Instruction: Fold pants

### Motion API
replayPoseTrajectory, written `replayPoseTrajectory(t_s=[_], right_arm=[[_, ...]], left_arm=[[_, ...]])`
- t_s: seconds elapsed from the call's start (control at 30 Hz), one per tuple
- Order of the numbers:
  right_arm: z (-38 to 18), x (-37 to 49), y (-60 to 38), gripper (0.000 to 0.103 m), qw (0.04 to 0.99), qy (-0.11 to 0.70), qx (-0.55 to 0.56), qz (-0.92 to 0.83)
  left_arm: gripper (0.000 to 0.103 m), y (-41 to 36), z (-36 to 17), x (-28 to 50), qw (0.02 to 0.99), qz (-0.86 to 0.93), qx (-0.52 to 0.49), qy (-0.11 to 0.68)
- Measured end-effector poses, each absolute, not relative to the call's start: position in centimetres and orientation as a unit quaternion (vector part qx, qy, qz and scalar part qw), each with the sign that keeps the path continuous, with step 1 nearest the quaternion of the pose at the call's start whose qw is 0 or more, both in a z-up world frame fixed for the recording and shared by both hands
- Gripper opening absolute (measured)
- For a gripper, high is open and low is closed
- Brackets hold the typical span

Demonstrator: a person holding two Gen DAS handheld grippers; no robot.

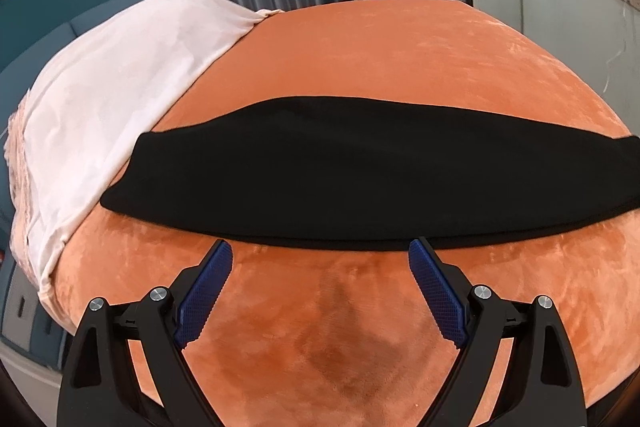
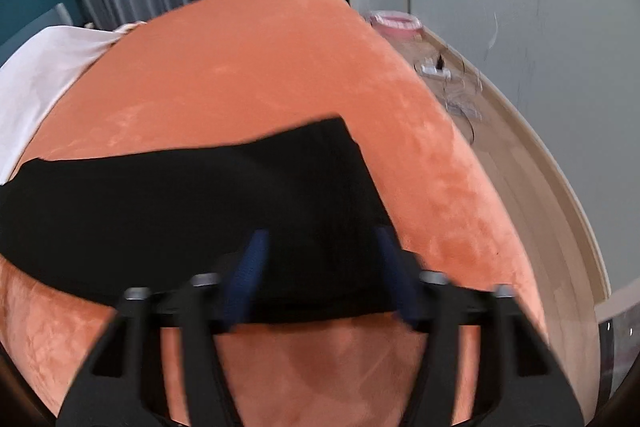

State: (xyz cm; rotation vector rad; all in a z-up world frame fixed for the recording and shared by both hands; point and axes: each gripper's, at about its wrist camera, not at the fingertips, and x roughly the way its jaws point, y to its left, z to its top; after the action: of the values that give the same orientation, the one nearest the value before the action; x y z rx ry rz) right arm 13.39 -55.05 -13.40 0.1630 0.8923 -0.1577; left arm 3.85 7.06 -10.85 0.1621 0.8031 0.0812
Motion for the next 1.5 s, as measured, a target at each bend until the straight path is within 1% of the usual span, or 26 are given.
replayPoseTrajectory(t_s=[0.03,0.07,0.13,0.2,0.23,0.27,0.3,0.37,0.43,0.53,0.57,0.6,0.63,0.67,0.7,0.73,0.8,0.97,1.03,1.13,1.27,1.33,1.5], right_arm=[[-13.0,13.1,-55.4,0.008,0.898,0.426,0.088,-0.073],[-12.0,12.3,-55.5,0.007,0.904,0.413,0.083,-0.077],[-11.4,11.2,-56.3,0.006,0.909,0.401,0.079,-0.085],[-14.0,12.1,-57.6,0.007,0.889,0.440,0.095,-0.082],[-14.2,12.1,-57.5,0.008,0.894,0.430,0.092,-0.080],[-13.4,11.9,-57.1,0.014,0.900,0.419,0.087,-0.080],[-12.9,11.7,-57.1,0.023,0.902,0.415,0.093,-0.082],[-11.6,11.1,-57.1,0.069,0.908,0.395,0.103,-0.098],[-11.2,10.7,-57.4,0.088,0.912,0.380,0.099,-0.117],[-13.5,12.3,-58.4,0.087,0.885,0.433,0.125,-0.115],[-14.5,12.7,-58.5,0.078,0.877,0.448,0.135,-0.111],[-15.6,13.0,-58.5,0.073,0.871,0.455,0.145,-0.110],[-15.4,12.8,-58.3,0.069,0.876,0.446,0.144,-0.114],[-15.1,12.8,-57.7,0.041,0.878,0.444,0.150,-0.096],[-14.7,12.8,-57.4,0.026,0.876,0.445,0.170,-0.079],[-14.2,12.9,-57.0,0.019,0.874,0.445,0.176,-0.080],[-12.5,13.1,-55.0,0.018,0.882,0.437,0.151,-0.088],[-7.1,14.0,-47.7,0.018,0.904,0.403,0.143,-0.024],[-5.1,14.8,-43.1,0.017,0.909,0.395,0.134,0.019],[-3.6,16.4,-35.6,0.018,0.905,0.397,0.124,0.088],[-4.2,19.0,-24.5,0.018,0.894,0.414,0.087,0.148],[-5.0,20.1,-20.8,0.017,0.888,0.424,0.071,0.163],[-9.4,23.3,-13.2,0.017,0.868,0.465,0.030,0.175]], left_arm=[[0.087,6.9,-10.8,3.8,0.917,0.040,0.083,0.389],[0.087,6.8,-10.8,3.7,0.917,0.041,0.087,0.387],[0.087,6.8,-10.5,3.6,0.919,0.043,0.091,0.382],[0.087,6.9,-10.6,3.6,0.919,0.043,0.088,0.381],[0.087,6.9,-10.9,3.8,0.918,0.041,0.085,0.386],[0.087,6.9,-11.2,3.9,0.915,0.040,0.084,0.392],[0.087,6.8,-11.4,3.9,0.913,0.041,0.083,0.397],[0.087,6.7,-11.5,3.6,0.912,0.036,0.082,0.400],[0.087,6.5,-11.4,3.2,0.915,0.031,0.086,0.394],[0.087,6.7,-11.5,2.9,0.915,0.028,0.083,0.394],[0.087,6.8,-11.5,2.8,0.915,0.027,0.080,0.394],[0.087,6.9,-11.6,2.7,0.915,0.026,0.075,0.395],[0.087,7.1,-11.5,2.6,0.915,0.025,0.071,0.396],[0.087,7.4,-11.5,2.4,0.916,0.025,0.068,0.395],[0.087,7.7,-11.5,2.3,0.916,0.024,0.067,0.394],[0.087,8.2,-11.4,2.1,0.917,0.024,0.065,0.394],[0.087,8.9,-11.3,1.8,0.918,0.023,0.057,0.392],[0.087,11.8,-11.0,1.1,0.922,0.023,0.030,0.386],[0.087,13.2,-11.0,0.9,0.923,0.023,0.018,0.385],[0.087,15.6,-10.8,0.3,0.925,0.026,0.005,0.378],[0.087,19.3,-10.8,-0.4,0.927,0.031,-0.015,0.374],[0.087,21.2,-10.8,-0.7,0.927,0.037,-0.024,0.372],[0.087,25.8,-11.1,-1.2,0.928,0.057,-0.034,0.366]])
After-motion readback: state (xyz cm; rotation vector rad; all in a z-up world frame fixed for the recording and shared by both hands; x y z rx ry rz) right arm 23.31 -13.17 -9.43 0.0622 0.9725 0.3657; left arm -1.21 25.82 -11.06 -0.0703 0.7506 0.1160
